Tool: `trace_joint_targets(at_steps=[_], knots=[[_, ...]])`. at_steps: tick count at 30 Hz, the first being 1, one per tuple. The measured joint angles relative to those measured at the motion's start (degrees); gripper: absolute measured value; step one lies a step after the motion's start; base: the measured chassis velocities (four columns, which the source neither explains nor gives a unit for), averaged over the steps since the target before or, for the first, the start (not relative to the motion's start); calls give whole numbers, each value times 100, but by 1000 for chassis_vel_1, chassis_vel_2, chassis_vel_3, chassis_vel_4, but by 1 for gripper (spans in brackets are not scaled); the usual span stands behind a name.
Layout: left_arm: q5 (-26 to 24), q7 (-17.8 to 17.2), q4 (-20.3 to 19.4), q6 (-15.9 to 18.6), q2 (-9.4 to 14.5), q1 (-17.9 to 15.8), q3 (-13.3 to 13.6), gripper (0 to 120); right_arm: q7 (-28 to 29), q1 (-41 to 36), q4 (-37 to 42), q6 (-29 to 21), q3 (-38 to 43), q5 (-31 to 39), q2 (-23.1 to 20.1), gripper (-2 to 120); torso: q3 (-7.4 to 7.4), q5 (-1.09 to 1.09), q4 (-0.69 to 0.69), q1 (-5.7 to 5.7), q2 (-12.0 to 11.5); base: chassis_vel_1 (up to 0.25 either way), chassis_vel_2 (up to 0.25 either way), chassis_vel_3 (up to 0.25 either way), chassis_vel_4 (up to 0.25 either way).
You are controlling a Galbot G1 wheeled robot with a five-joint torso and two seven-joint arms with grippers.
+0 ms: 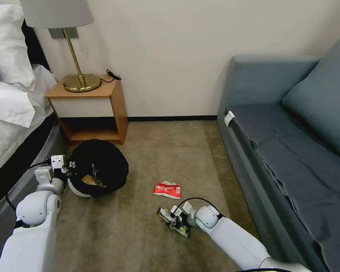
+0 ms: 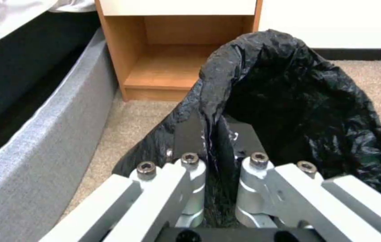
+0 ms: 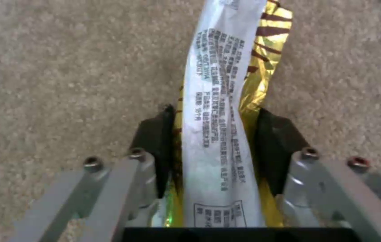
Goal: Pick up the trash bin, then pick up the garbage on the floor and place it into the trash bin.
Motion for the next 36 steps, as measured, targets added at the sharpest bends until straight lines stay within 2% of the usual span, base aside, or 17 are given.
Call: trace_joint_targets(at_steps=[4,5,8,10,12,23,33,36], knots=[[1,6,-26,-7,-10,23,-1,4,-1,-24,77,4,35,9,-18,27,1,3,2,1,-1,0,0,0,0],[1,6,-26,-7,-10,23,-1,4,-1,-24,77,4,35,9,-18,27,1,3,2,1,-1,0,0,0,0],[7,11,-48,-8,-21,38,-1,4,8,14,264,-45,68,102,-105,14,2,-4,-2,1,-2,0,0,0,0],[9,13,-56,-8,-25,42,1,4,8,34,314,-52,73,135,-112,10,2,-2,-2,1,-2,0,0,0,0],[19,14,-81,-9,-43,52,9,4,9,99,458,-79,96,242,-130,0,2,-2,-2,1,-2,0,0,0,0],[43,39,-214,-7,-84,101,40,4,21,596,1129,-229,114,801,-143,0,1,-2,-1,1,-2,0,0,0,0],[36,138,-305,-21,-70,121,105,4,100,1581,1549,-284,-361,2031,-59,0,1,-2,-1,1,-2,0,0,0,0],[30,172,-331,-64,-74,118,130,4,207,1990,1616,-283,-569,2473,96,0,1,-2,-1,1,-2,0,0,0,0]])
